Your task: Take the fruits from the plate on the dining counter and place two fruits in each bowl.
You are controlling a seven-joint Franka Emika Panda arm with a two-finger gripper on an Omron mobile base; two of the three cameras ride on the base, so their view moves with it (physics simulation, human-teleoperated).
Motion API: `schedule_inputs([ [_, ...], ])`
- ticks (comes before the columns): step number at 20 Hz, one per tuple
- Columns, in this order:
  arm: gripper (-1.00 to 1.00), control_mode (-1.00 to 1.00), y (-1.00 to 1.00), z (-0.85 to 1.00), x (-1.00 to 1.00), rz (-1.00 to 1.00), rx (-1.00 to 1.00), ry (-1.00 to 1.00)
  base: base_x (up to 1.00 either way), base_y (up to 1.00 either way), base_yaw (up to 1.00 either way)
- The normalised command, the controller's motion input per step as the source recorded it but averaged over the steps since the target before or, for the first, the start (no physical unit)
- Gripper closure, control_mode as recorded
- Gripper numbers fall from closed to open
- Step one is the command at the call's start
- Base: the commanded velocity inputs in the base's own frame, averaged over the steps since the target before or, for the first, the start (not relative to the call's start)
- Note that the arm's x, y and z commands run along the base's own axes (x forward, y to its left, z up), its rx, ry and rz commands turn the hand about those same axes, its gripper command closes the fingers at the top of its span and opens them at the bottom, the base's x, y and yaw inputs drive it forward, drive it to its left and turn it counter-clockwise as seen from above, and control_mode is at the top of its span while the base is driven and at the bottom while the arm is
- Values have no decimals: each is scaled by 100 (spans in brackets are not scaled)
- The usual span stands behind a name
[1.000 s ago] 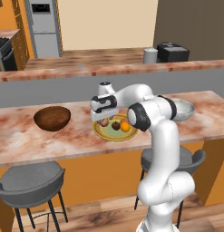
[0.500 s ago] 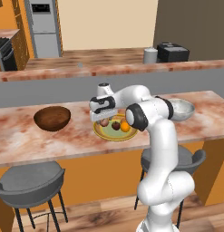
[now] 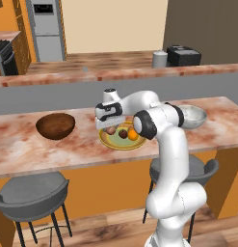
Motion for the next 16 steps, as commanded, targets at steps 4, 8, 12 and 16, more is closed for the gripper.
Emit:
schedule_inputs([
  [4,100,-100,0,6,-15,-14,1,0,0,0,0],
  [8,100,-100,11,51,-15,-14,4,-6,0,0,0],
  [12,100,-100,32,73,-24,-7,4,-25,0,0,0],
  [16,100,-100,37,60,-38,-3,4,-32,0,0,0],
])
